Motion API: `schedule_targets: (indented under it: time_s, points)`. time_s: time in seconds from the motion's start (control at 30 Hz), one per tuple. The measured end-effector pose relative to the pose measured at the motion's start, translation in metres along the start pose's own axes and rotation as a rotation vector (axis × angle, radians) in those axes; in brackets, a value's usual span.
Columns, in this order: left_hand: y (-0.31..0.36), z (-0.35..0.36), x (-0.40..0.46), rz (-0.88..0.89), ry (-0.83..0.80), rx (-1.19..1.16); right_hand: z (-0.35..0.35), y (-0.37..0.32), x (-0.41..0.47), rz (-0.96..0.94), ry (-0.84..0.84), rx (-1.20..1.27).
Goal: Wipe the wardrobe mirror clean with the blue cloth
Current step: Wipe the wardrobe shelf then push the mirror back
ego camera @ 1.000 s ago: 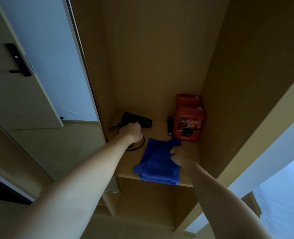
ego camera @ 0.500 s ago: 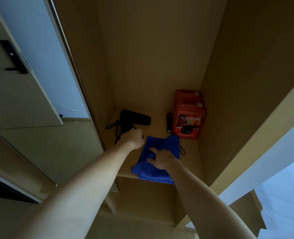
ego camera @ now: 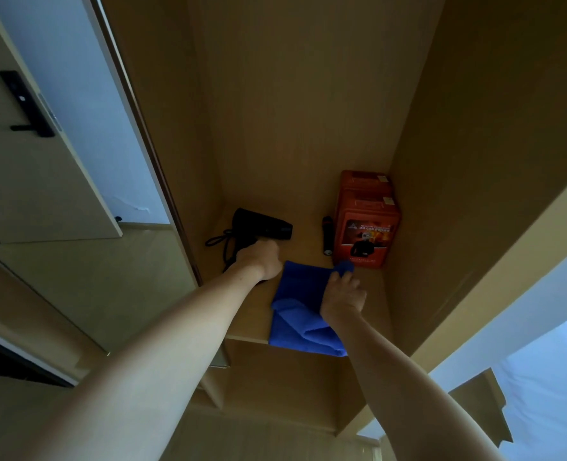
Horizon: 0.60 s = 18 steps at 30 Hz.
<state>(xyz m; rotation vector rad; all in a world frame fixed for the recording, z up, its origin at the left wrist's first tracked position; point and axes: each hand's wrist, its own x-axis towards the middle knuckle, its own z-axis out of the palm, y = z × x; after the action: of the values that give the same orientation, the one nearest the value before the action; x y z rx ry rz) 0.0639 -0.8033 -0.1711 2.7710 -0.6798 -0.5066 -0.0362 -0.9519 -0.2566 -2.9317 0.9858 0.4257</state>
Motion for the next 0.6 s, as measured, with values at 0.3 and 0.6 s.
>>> schedule_targets:
  time_s: [0.3,0.6]
  points:
    - [0.003,0.002,0.005,0.016,-0.022,0.021,0.002,0.009,0.010,0.066,-0.047,0.165]
    - [-0.001,-0.006,0.006,0.003,-0.001,0.000,-0.017,-0.005,0.010,-0.092,0.116,1.277]
